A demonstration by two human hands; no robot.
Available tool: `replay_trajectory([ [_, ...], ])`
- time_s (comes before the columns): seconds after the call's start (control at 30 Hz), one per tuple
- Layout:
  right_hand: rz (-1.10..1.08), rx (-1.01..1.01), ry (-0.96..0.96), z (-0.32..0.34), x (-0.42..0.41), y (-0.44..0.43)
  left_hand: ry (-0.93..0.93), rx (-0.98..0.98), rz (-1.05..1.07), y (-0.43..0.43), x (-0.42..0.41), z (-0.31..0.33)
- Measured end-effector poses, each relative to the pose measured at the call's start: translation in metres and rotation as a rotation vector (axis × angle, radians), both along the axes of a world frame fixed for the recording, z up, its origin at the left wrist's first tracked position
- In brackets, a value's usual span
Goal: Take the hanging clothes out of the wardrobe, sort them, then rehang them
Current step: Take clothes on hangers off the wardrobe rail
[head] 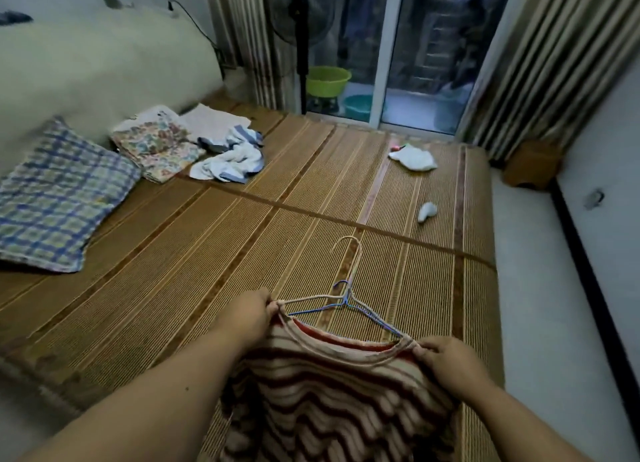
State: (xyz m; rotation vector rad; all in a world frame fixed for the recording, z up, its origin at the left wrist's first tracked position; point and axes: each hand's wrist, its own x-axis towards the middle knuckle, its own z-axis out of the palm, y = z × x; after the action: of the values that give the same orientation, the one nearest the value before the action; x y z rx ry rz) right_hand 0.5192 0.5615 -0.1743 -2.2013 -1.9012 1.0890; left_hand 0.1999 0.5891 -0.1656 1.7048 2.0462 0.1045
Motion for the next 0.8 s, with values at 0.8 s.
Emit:
replay_trajectory([
  [0.8, 0.221, -0.027, -0.041, -0.112, -0.039, 0.165, -0.024, -0.21, -0.017, 0.12, 0.047, -0.116],
])
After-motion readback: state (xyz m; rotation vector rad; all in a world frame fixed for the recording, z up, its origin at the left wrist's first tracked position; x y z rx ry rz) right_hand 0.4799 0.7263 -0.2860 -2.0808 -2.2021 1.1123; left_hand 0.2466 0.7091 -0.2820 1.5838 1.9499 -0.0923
